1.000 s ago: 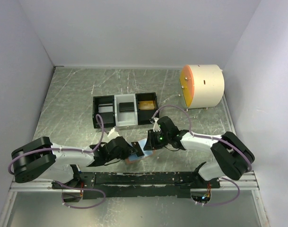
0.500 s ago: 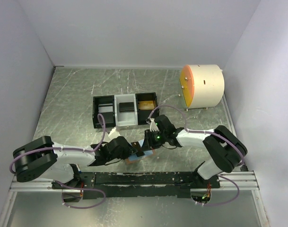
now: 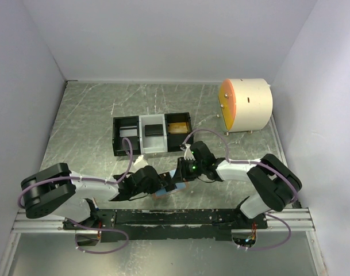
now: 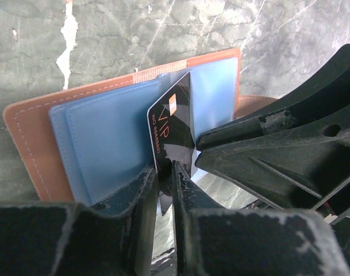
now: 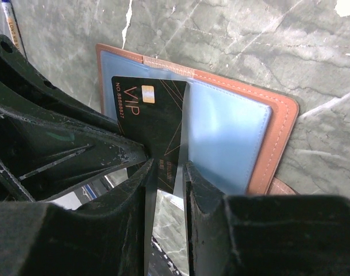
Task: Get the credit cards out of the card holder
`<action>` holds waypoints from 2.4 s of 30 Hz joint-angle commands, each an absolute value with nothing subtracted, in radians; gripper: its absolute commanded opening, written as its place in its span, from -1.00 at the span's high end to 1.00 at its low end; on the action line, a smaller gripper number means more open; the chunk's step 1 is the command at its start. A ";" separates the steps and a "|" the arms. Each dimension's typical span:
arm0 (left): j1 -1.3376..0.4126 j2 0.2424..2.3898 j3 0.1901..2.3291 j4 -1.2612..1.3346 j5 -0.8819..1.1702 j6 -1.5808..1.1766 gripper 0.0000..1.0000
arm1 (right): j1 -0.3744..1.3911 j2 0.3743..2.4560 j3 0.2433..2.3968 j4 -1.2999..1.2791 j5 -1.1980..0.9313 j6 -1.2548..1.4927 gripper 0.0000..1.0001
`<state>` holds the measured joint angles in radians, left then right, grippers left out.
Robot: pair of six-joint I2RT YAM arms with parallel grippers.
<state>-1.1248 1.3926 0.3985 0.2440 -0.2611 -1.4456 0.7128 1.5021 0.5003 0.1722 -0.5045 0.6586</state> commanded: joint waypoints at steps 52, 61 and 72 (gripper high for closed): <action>-1.131 0.642 0.284 0.237 -0.156 -0.791 0.86 | 0.584 0.959 0.248 0.766 -0.622 0.800 -0.13; -1.131 0.709 0.326 0.413 0.017 -0.752 0.86 | 0.588 1.036 0.264 1.032 -0.819 0.974 -0.13; -1.131 0.776 0.346 0.510 0.071 -0.783 0.86 | 0.602 1.105 0.261 1.193 -0.905 1.071 -0.06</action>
